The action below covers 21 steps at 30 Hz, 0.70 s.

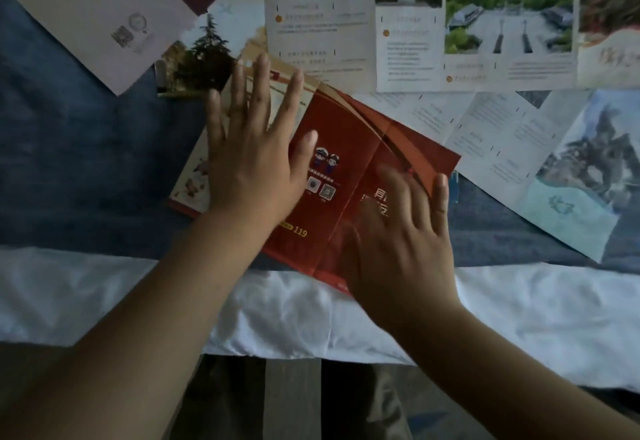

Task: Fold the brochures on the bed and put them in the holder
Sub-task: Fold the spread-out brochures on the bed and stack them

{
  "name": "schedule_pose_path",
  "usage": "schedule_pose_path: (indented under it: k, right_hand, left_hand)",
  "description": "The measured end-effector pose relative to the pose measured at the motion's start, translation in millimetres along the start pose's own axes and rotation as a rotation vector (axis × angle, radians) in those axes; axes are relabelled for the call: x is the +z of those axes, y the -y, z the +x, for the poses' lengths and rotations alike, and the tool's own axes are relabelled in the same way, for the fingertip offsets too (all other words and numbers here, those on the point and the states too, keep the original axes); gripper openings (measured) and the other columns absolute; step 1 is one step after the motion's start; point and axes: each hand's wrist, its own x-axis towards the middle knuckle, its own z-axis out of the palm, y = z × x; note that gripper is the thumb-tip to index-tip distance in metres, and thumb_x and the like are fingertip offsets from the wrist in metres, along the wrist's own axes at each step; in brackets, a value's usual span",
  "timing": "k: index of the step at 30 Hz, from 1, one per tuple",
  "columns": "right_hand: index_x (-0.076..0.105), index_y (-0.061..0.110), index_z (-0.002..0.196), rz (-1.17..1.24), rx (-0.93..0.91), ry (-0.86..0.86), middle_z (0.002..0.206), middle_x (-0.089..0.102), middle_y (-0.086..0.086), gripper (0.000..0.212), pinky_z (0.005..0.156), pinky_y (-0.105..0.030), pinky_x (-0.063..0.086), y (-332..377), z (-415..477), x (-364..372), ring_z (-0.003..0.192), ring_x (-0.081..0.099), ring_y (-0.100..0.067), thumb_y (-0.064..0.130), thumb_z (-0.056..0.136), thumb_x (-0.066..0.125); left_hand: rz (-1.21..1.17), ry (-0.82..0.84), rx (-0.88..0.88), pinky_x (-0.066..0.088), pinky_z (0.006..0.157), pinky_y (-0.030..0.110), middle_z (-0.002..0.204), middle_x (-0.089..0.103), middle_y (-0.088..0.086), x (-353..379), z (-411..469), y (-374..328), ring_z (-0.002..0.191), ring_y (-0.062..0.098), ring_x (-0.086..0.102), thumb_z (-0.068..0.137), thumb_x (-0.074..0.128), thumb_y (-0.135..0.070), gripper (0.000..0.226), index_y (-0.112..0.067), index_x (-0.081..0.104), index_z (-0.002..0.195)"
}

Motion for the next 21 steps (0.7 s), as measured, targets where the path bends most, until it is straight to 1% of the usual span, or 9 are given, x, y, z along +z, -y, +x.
schedule_pose_path:
  k: [2, 3, 5, 6, 9, 11, 16, 19, 21]
  right_hand:
    - [0.055, 0.010, 0.119, 0.156, 0.097, -0.020, 0.161, 0.031, -0.025, 0.036, 0.127, -0.058, 0.005, -9, 9, 11, 0.151, 0.028, -0.042, 0.042, 0.105, 0.045]
    - [0.052, 0.011, 0.125, 0.225, 0.148, -0.024, 0.166, 0.022, -0.024, 0.039, 0.127, -0.056, 0.004, -13, 14, 18, 0.155, 0.018, -0.039, 0.044, 0.106, 0.042]
    - [0.042, 0.011, 0.144, 0.242, 0.180, -0.045, 0.171, 0.007, -0.019, 0.050, 0.128, -0.052, -0.001, -21, 20, 32, 0.159, 0.001, -0.033, 0.045, 0.107, 0.040]
    - [0.037, 0.010, 0.150, 0.228, 0.161, -0.065, 0.171, 0.003, -0.018, 0.055, 0.128, -0.052, -0.002, -26, 22, 37, 0.159, -0.002, -0.032, 0.045, 0.107, 0.040]
    - [0.027, 0.010, 0.158, 0.220, 0.094, -0.120, 0.172, 0.004, -0.016, 0.061, 0.127, -0.053, -0.002, -34, 28, 45, 0.159, -0.003, -0.031, 0.041, 0.107, 0.036]
    - [0.022, 0.011, 0.161, 0.224, 0.081, -0.128, 0.172, 0.004, -0.014, 0.064, 0.127, -0.053, -0.002, -36, 34, 46, 0.159, -0.004, -0.029, 0.041, 0.106, 0.033]
    - [0.007, 0.014, 0.165, 0.215, 0.061, -0.119, 0.173, -0.002, -0.009, 0.073, 0.127, -0.050, -0.006, -35, 45, 44, 0.159, -0.010, -0.024, 0.057, 0.106, 0.017]
    - [0.006, 0.015, 0.165, 0.197, 0.057, -0.125, 0.173, -0.003, -0.010, 0.076, 0.127, -0.052, -0.007, -30, 50, 44, 0.159, -0.011, -0.026, 0.060, 0.106, 0.016]
    - [0.007, 0.015, 0.165, 0.154, 0.065, -0.132, 0.172, -0.003, -0.012, 0.076, 0.127, -0.053, -0.006, -27, 52, 45, 0.159, -0.010, -0.029, 0.061, 0.105, 0.017]
  left_hand:
    - [-0.040, 0.029, -0.027, -0.001, 0.126, 0.058, 0.173, -0.004, 0.012, 3, -23, -1, 0.159, 0.035, -0.003, 0.104, 0.025, -0.065, 0.073, -0.031, 0.005, 0.165]
    - [-0.036, 0.041, -0.045, -0.001, 0.125, 0.058, 0.173, -0.004, 0.012, 5, -33, 1, 0.159, 0.035, -0.003, 0.102, 0.025, -0.070, 0.077, -0.030, 0.004, 0.165]
    - [-0.006, 0.064, -0.108, -0.002, 0.125, 0.058, 0.173, -0.004, 0.011, 7, -48, 8, 0.159, 0.035, -0.003, 0.097, 0.022, -0.078, 0.085, -0.031, 0.001, 0.165]
    - [-0.005, 0.074, -0.147, -0.001, 0.125, 0.059, 0.173, -0.004, 0.011, 8, -52, 12, 0.159, 0.034, -0.004, 0.095, 0.020, -0.082, 0.089, -0.031, 0.000, 0.165]
    - [-0.084, 0.088, -0.212, 0.000, 0.127, 0.057, 0.173, -0.002, 0.011, 9, -55, 17, 0.159, 0.030, -0.004, 0.090, 0.019, -0.087, 0.099, -0.025, 0.003, 0.165]
    - [-0.195, 0.073, -0.230, -0.004, 0.127, 0.050, 0.173, -0.001, 0.009, 8, -53, 16, 0.160, 0.026, -0.004, 0.087, 0.020, -0.088, 0.104, -0.022, 0.004, 0.165]
    - [-0.455, 0.062, -0.264, -0.012, 0.126, 0.039, 0.173, -0.003, 0.000, -2, -52, 10, 0.158, 0.015, -0.011, 0.083, 0.035, -0.089, 0.112, -0.023, -0.003, 0.165]
    - [-0.571, 0.065, -0.240, -0.014, 0.123, 0.034, 0.173, -0.002, -0.006, -8, -54, 7, 0.155, 0.006, -0.013, 0.082, 0.044, -0.087, 0.112, -0.029, -0.006, 0.164]
    - [-0.537, 0.094, -0.232, -0.011, 0.125, 0.038, 0.173, -0.003, -0.005, -11, -54, 7, 0.158, 0.010, -0.011, 0.082, 0.043, -0.088, 0.113, -0.028, -0.006, 0.164]
